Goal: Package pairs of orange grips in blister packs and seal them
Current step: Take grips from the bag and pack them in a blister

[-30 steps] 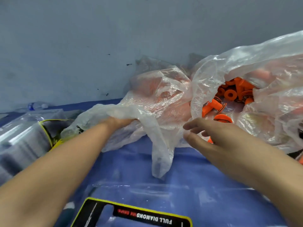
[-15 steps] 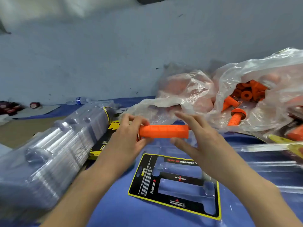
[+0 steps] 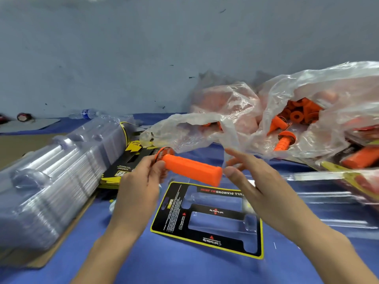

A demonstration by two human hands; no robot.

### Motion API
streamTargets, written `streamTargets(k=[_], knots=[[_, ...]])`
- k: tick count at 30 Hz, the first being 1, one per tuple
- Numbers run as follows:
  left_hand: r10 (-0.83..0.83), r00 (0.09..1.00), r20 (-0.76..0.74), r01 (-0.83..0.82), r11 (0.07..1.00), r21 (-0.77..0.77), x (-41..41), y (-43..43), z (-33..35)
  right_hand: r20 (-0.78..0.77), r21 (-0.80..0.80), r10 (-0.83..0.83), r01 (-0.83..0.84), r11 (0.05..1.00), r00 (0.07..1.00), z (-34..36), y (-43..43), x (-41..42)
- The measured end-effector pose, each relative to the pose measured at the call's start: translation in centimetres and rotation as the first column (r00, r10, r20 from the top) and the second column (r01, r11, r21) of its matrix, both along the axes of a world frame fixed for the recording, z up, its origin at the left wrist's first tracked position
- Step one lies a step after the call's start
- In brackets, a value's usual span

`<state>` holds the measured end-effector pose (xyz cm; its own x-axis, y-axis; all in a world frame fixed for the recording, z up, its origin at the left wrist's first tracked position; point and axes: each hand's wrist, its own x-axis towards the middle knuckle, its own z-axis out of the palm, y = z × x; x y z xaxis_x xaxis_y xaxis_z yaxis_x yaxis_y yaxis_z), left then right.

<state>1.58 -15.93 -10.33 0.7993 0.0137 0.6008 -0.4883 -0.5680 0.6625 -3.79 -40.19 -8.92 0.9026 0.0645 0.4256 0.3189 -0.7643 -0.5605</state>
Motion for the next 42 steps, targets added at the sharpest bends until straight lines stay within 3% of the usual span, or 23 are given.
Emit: streamTargets(k=[3, 5, 11, 20, 24, 26, 27, 29, 32, 34, 36, 42], knots=[[0.130, 0.983, -0.131, -0.135, 0.990, -0.034, 1.1, 2.1, -0.4, -0.095, -0.426, -0.228, 0.168, 0.889, 0.969, -0.9, -2.4, 0.4], [0.188, 0.959, -0.212, -0.199, 0.980, -0.032, 1.7, 3.2, -0.7, -0.170, -0.535, -0.302, 0.169, 0.828, 0.938, -1.6, -3.7, 0.7], [0.270, 0.906, -0.325, -0.304, 0.951, -0.058, 3.0, 3.3, -1.4, -0.241, -0.534, -0.313, 0.144, 0.833, 0.919, -2.9, -4.7, 1.8], [0.429, 0.886, -0.177, -0.372, 0.884, 0.284, 6.3, 1.3, -0.7, -0.195, -0.533, -0.332, 0.185, 0.826, 0.923, -3.6, -4.4, 3.7], [0.474, 0.871, -0.128, -0.404, 0.840, 0.362, 6.8, 0.1, -1.1, -0.172, -0.516, -0.331, 0.201, 0.833, 0.928, -3.7, -4.4, 4.0], [0.489, 0.872, -0.028, -0.442, 0.810, 0.386, 5.9, -0.3, -1.2, -0.176, -0.512, -0.329, 0.199, 0.835, 0.928, -3.8, -4.5, 4.0], [0.432, 0.901, 0.041, -0.416, 0.835, 0.360, 5.2, -0.7, -1.3, -0.176, -0.513, -0.327, 0.197, 0.835, 0.928, -3.8, -4.6, 3.9], [0.167, 0.978, 0.126, -0.199, 0.925, 0.323, 3.4, -1.6, -1.9, -0.166, -0.516, -0.329, 0.202, 0.832, 0.930, -3.8, -4.7, 3.9], [-0.186, 0.982, -0.018, 0.174, 0.877, 0.449, 1.1, -2.5, -3.7, -0.132, -0.527, -0.334, 0.219, 0.821, 0.933, -3.6, -4.9, 4.0], [-0.211, 0.958, -0.192, 0.283, 0.782, 0.555, 0.6, -2.4, -5.3, -0.115, -0.526, -0.332, 0.226, 0.820, 0.936, -3.6, -4.9, 4.0], [-0.150, 0.950, -0.273, 0.294, 0.717, 0.632, 0.8, -2.0, -6.4, -0.111, -0.504, -0.315, 0.219, 0.836, 0.943, -3.7, -5.0, 3.7], [-0.053, 0.942, -0.332, 0.260, 0.742, 0.618, 1.6, -2.2, -6.3, -0.110, -0.424, -0.241, 0.174, 0.889, 0.964, -3.5, -5.5, 2.8]])
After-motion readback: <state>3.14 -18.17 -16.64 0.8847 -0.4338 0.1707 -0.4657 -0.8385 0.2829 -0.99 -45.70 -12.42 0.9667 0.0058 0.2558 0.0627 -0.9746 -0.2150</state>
